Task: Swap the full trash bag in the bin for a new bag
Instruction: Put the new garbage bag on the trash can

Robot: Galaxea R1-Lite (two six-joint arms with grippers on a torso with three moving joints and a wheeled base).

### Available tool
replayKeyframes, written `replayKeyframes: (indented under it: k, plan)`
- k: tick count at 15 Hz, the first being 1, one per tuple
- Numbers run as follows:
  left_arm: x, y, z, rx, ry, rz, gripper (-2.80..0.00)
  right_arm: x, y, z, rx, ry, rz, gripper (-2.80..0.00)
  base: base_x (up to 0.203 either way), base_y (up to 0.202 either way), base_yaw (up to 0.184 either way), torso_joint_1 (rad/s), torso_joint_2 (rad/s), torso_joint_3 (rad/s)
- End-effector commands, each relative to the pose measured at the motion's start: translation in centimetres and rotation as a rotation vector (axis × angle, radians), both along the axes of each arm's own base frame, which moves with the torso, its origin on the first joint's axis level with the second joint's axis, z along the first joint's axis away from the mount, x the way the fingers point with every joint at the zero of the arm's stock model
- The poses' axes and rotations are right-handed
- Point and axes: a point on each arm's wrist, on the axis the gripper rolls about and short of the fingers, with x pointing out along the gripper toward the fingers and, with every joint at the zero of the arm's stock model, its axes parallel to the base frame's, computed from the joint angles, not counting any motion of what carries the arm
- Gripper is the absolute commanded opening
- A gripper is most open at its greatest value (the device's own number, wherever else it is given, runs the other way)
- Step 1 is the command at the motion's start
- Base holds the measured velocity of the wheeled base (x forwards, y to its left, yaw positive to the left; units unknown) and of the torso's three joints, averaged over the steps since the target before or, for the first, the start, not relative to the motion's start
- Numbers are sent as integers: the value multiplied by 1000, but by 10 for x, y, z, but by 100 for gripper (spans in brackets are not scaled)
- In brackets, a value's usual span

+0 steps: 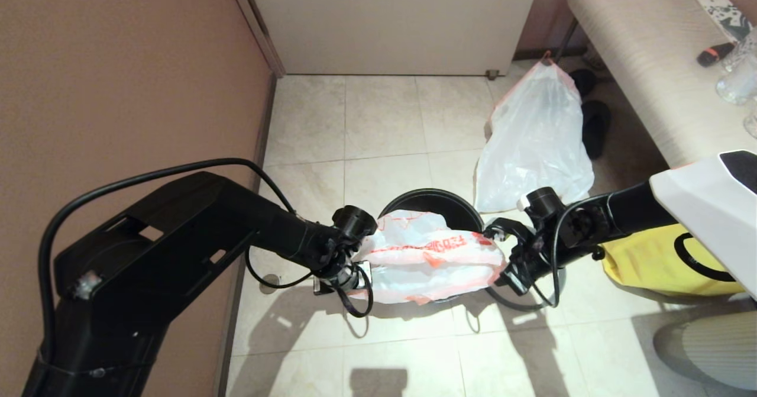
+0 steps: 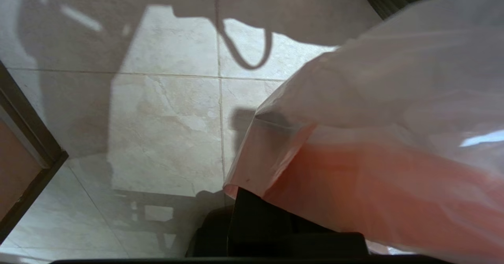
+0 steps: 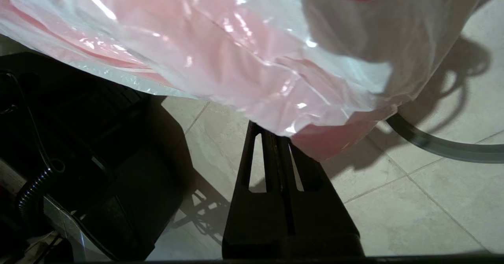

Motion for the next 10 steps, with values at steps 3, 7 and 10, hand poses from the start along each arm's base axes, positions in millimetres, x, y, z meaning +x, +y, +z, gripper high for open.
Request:
replayKeyframes:
  k: [3,7,10]
  plan:
    - [6,8,-12,5,9,26,-280,9,2,-9,6,12,-14,-280,0,0,0,0,0,0]
    - [14,14,-21,15,9,48,-280,14,3,-1,28,-5,-43,-280,0,0,0,0,0,0]
    - [26,19,-21,13,-35,81,-280,22,2,8,71,-20,-106,-280,0,0,0,0,0,0]
